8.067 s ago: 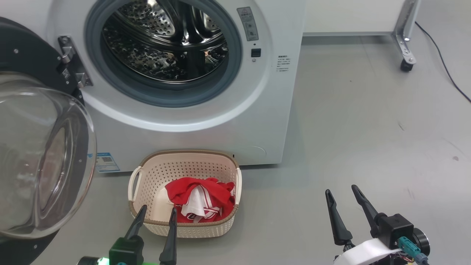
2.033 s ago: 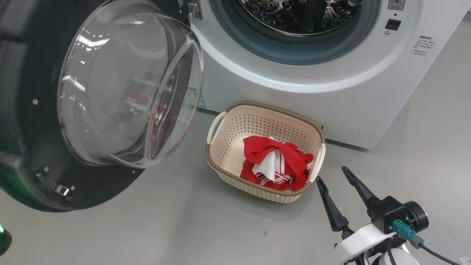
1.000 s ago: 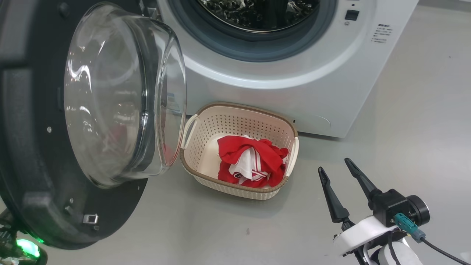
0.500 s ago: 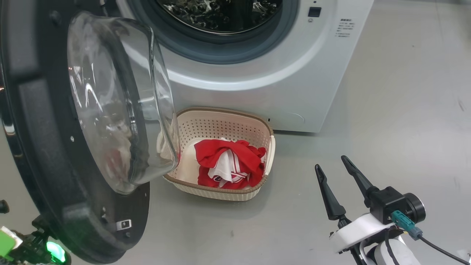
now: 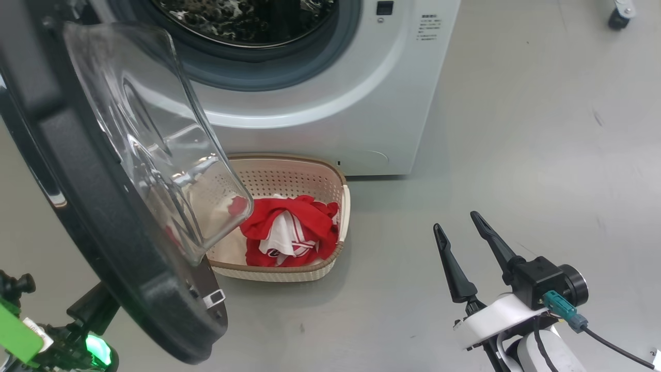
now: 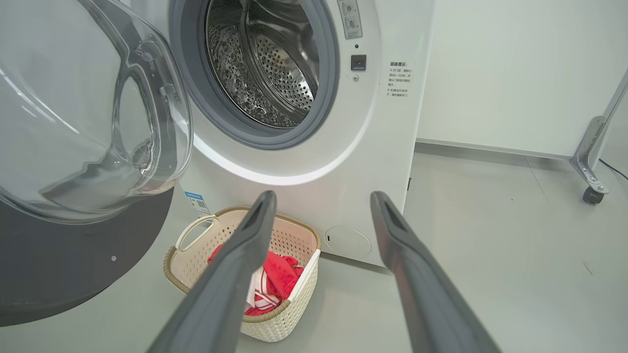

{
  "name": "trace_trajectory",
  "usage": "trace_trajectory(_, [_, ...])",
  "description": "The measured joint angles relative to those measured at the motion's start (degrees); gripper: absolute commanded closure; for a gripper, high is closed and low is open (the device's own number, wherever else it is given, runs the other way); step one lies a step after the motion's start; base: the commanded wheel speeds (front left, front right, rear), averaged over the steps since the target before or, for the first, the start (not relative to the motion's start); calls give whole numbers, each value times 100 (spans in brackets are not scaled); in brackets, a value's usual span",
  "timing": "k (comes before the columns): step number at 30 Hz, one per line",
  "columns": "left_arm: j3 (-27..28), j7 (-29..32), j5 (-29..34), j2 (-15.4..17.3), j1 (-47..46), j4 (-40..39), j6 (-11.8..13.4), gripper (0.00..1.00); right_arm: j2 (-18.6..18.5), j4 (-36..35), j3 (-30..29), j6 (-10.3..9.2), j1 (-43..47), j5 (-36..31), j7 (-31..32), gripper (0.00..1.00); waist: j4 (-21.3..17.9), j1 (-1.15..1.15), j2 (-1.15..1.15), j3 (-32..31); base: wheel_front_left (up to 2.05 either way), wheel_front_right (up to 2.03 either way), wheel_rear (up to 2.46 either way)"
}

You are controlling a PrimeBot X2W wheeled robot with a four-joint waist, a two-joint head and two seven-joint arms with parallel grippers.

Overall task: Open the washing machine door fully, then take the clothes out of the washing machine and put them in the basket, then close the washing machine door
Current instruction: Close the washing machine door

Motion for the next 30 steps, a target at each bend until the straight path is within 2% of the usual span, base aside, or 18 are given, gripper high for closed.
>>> trace_trajectory(14, [-90,-214,294,-253,-12,-400,0,100,59,-12,56,2,-265,148,-26,0,-684,0,0,346,0,0,0])
trace_trajectory(30, [-216,-697,686,-548,-507,-323,0,100,90,-124,63,10,-524,240,-42,0,-1510,0,0,742,0,0,0])
